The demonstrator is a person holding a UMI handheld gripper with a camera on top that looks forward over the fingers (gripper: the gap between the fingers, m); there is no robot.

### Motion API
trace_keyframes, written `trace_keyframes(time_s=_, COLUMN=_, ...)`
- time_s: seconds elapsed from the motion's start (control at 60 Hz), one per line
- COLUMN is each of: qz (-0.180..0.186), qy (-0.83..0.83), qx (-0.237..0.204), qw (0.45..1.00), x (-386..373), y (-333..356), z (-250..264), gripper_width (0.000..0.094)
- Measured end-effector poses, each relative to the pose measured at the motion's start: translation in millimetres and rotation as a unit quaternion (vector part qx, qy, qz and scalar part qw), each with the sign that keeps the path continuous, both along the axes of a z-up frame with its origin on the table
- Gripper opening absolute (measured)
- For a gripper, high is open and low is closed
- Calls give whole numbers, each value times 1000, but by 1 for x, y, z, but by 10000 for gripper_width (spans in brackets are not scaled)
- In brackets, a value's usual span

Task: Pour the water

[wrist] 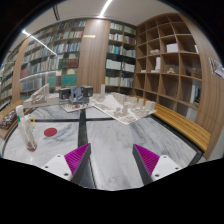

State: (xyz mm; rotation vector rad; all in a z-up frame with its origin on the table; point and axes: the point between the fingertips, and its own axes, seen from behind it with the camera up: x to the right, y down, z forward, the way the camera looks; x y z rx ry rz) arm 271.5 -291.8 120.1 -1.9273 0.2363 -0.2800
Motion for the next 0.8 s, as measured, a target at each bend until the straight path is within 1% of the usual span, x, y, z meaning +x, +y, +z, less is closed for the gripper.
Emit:
trace_keyframes(time_s=0.25, qz=-4, qy=-12, qx=-37, qw=999, x=-22, y=-42, z=-28, gripper_width=860)
trace_keyframes(time_s=0.367, qz=9, qy=-28, qx=-48, qw=998, x=-50, y=-63, z=-36, gripper_width=861)
trace_keyframes(time_s=0.45, qz=22, qy=-25, qx=-51, qw=998, x=-86, y=-74, z=-43, gripper_width=862)
trace_keyframes(time_s=0.6, qz=73, qy=5, qx=-36, qw=997, x=-183, y=-62, z=-45, gripper_width=862)
trace_keyframes(time_s=0.733, qz=123, qy=8, qx=-25, qw=992, x=-266, y=-20, z=-44, gripper_width=856)
trace_keyframes(time_s=0.8, qz=134, qy=7, qx=-16, qw=991, x=-296, y=5, z=-42, gripper_width=853)
